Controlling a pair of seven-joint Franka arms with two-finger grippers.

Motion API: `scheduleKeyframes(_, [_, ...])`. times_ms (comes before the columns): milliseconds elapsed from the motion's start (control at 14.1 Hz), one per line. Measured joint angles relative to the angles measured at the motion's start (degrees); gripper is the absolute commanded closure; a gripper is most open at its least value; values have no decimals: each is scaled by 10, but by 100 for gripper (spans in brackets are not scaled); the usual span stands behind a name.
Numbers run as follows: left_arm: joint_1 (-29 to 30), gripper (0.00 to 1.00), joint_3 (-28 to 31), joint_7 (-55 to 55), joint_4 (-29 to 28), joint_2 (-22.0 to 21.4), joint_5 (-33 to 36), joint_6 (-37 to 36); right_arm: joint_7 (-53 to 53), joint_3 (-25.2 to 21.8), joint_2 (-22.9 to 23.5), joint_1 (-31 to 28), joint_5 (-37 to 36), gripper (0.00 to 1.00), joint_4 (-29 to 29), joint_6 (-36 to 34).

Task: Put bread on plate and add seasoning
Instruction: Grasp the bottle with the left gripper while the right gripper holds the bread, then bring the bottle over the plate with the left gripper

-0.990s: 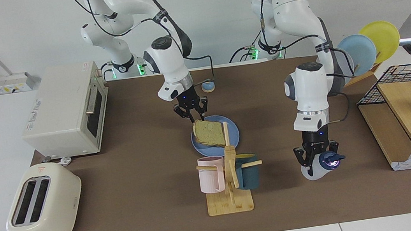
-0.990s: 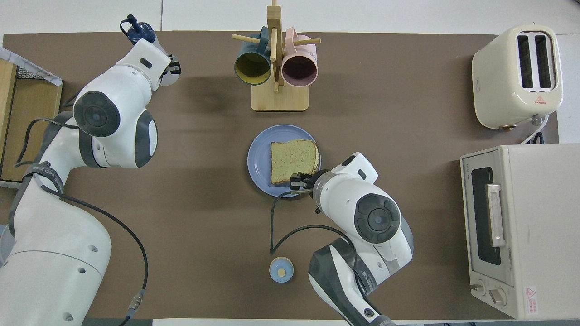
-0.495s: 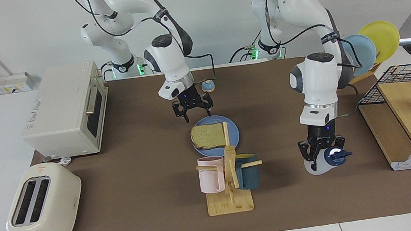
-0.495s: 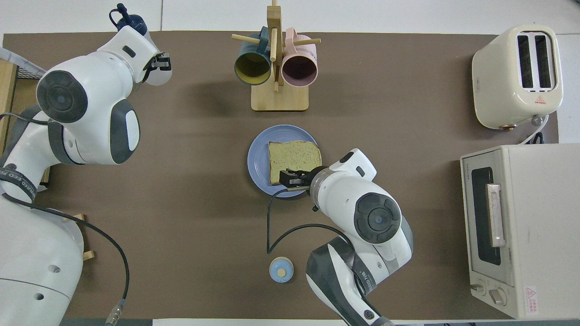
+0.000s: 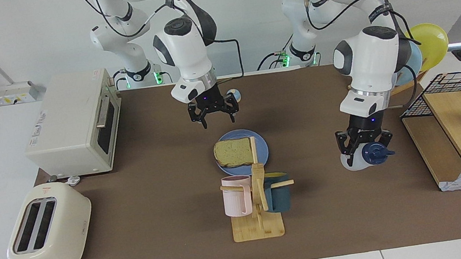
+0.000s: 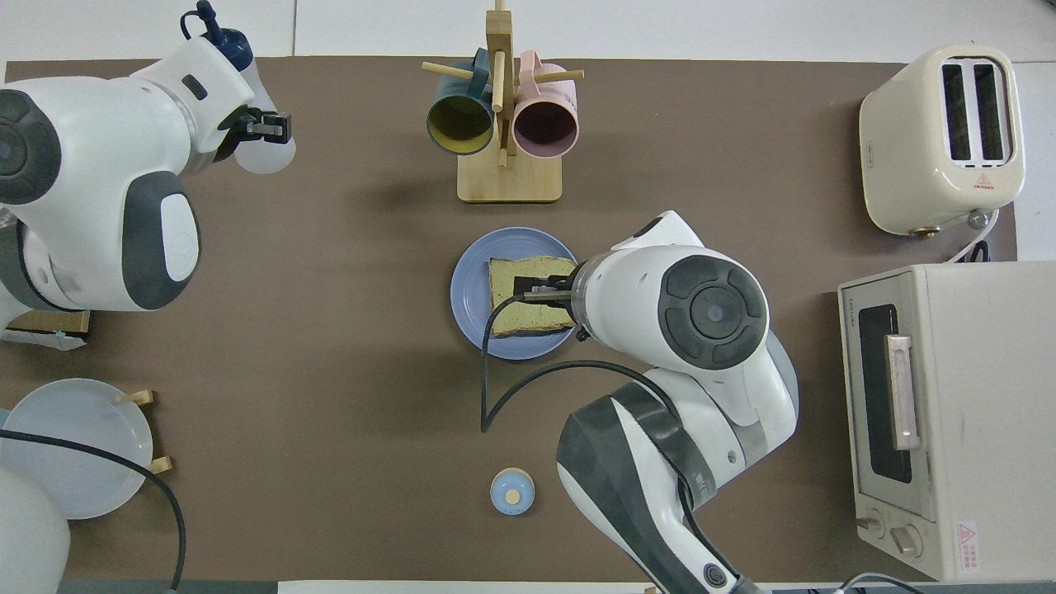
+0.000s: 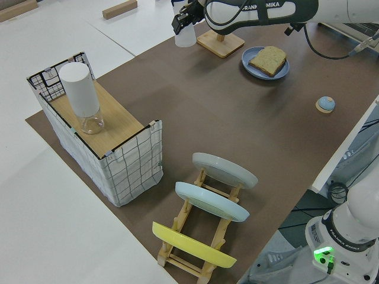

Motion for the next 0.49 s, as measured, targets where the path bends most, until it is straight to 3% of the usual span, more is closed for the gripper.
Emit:
scheduleKeyframes(141, [0, 100, -2, 35, 0, -35, 0, -57, 0, -1, 0, -4, 8, 0, 17, -34])
scheduleKeyframes(495, [0, 100, -2, 126, 0, -96, -4, -198, 0, -4, -25, -25, 65, 0, 122, -226])
